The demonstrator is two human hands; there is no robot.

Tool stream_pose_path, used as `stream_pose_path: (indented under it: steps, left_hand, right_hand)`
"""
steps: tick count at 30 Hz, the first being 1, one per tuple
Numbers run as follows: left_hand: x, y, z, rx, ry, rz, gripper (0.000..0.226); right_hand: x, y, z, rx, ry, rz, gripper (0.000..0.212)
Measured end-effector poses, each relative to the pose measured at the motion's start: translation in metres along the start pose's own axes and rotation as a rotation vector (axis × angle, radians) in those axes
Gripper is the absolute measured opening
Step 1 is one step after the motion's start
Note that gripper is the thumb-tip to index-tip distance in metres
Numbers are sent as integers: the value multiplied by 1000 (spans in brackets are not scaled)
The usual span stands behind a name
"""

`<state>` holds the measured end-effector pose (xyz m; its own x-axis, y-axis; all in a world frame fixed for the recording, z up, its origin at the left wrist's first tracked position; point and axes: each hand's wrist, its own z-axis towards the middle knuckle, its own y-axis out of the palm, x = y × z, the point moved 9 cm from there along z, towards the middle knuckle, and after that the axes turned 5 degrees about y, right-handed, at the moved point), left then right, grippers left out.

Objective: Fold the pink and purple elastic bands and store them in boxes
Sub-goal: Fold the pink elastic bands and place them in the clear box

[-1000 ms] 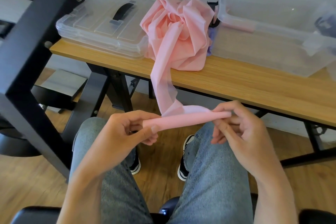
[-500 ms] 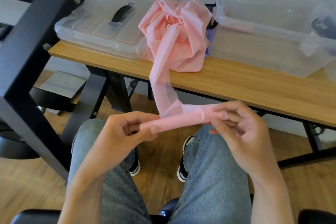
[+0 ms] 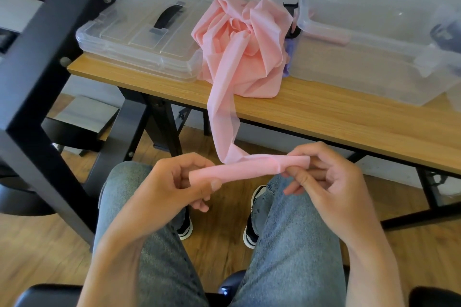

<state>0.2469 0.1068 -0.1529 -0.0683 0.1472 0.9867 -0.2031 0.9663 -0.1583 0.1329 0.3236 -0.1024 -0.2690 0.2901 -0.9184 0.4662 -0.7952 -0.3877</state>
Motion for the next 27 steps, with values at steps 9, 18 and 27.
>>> stream_pose_path:
  steps: [9, 18, 27]
  left_hand:
    - [25, -11, -4, 204, 85, -173, 28]
    - [124, -30, 24, 93, 278, 93, 33]
    - [252, -57, 81, 162, 461, 157, 12]
  right_hand:
    - [-19, -9, -4, 75, -43, 293, 23]
    - [-82, -41, 32, 149, -163, 255, 19]
    - [-186, -90, 93, 118, -265, 276, 20]
